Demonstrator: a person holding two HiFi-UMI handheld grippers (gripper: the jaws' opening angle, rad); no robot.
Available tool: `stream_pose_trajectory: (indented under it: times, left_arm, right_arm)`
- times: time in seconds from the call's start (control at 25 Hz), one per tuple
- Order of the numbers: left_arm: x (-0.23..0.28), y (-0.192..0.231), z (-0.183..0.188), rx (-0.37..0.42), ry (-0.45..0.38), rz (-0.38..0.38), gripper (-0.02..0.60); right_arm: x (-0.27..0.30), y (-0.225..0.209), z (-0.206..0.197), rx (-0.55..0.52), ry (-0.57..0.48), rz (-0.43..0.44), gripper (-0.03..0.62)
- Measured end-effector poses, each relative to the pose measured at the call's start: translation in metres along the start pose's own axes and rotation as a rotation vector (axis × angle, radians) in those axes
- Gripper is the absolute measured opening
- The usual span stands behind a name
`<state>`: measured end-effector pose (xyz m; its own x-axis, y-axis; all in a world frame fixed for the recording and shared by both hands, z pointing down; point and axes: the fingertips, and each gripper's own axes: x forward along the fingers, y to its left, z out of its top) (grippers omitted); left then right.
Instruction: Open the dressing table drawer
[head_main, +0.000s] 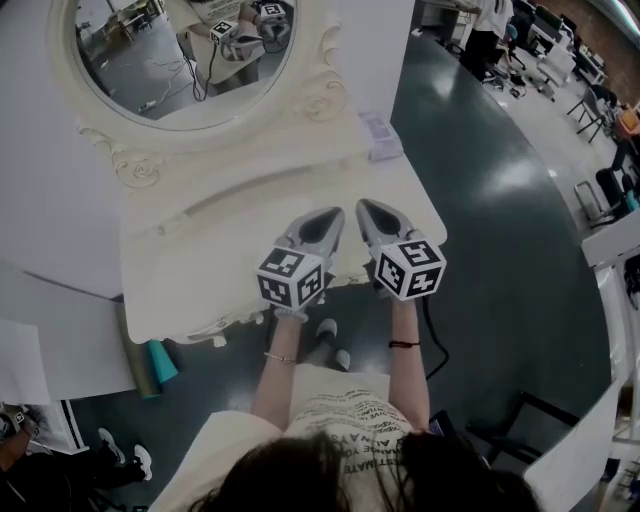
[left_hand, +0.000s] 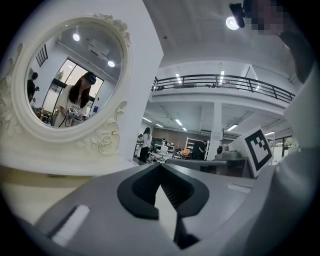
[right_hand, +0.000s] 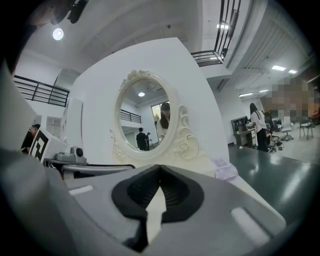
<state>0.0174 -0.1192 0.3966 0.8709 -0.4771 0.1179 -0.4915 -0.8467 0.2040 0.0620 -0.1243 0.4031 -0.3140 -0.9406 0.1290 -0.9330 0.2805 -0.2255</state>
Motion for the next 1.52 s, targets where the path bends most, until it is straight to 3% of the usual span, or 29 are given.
stream_pose_trajectory:
  times: [1.16,1.52]
  left_arm:
    - [0.056,0.082,-0.018,-0.048,0.077,-0.023,-0.002]
    - [0.067,0.094,-0.023,-0.091,0.084,0.039,-0.002]
  right_arm:
    - [0.087,-0.04,-0.019,0.039,0.066,-0.042,0.003]
    - [0.104,-0.05,-0.023,0.029,0.121,0.013,0.003]
